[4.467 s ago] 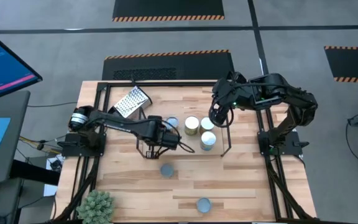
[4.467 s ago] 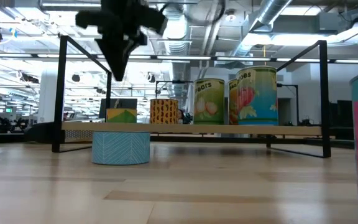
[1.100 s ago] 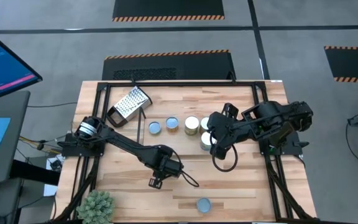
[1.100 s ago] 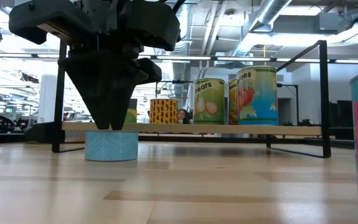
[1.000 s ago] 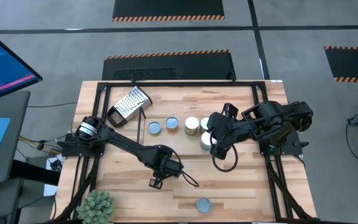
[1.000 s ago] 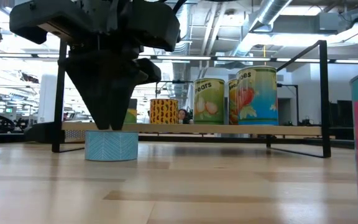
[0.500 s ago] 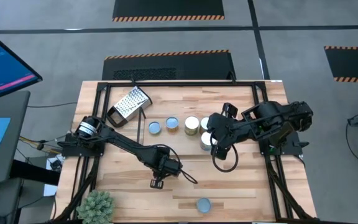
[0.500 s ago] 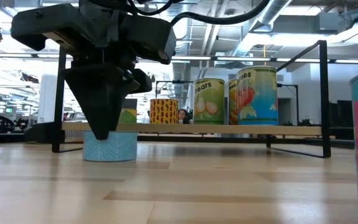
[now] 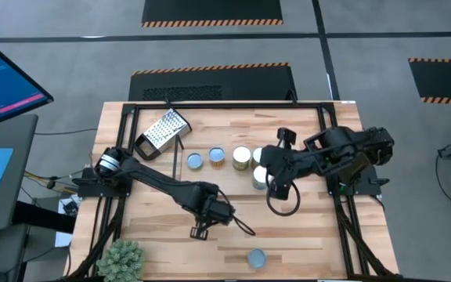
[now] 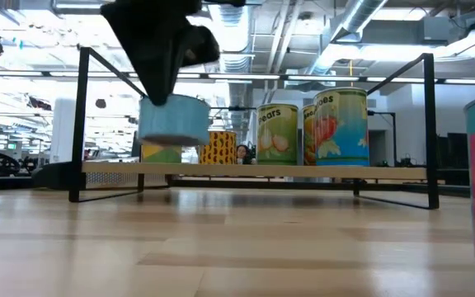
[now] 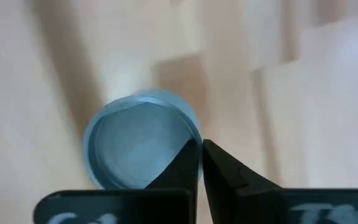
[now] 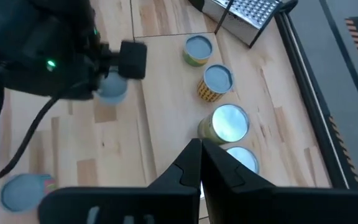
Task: Pick and place cans onto a shelf
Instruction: Put the canned salmon on the shelf
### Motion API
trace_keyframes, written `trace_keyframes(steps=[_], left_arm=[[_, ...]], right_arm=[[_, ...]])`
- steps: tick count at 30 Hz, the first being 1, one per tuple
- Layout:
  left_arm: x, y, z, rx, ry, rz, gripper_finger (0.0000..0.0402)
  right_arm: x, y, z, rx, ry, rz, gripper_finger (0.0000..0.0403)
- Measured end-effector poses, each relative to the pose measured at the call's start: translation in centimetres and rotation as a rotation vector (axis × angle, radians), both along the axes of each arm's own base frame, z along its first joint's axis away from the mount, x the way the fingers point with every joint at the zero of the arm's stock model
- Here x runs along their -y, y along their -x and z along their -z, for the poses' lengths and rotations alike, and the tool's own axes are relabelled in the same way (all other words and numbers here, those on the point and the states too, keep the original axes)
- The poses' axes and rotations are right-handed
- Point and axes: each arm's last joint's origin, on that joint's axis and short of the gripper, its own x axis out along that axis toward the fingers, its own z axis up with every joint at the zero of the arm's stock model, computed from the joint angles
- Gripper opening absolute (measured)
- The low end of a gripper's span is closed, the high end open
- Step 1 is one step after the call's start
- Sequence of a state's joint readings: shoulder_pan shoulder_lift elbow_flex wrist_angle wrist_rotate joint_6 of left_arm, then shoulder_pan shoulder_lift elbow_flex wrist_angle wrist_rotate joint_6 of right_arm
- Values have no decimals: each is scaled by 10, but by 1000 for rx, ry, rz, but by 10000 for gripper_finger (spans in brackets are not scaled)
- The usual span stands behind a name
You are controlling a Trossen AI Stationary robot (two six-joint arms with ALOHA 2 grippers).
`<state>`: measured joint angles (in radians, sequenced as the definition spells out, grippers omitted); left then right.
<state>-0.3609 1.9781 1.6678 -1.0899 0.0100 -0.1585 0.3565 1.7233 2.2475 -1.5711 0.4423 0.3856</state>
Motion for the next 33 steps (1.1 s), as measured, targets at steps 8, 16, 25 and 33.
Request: trace_keyframes(steps=[8,16,25,33], left_arm=[[-14,13,-6,-121,-178,-70,0],[-37,11,14,-163,-180,-109,0],[-52,20,14,-140,-177,-162,0],[-67,32,20,-112,-134,-213,0]], right_arm=[[-1,0,0,-1,3,-6,28],[0,0,0,-1,3,-4,28],[9,-3,0,-4,13,20,28],[20,-6,0,-7,20,48,28]])
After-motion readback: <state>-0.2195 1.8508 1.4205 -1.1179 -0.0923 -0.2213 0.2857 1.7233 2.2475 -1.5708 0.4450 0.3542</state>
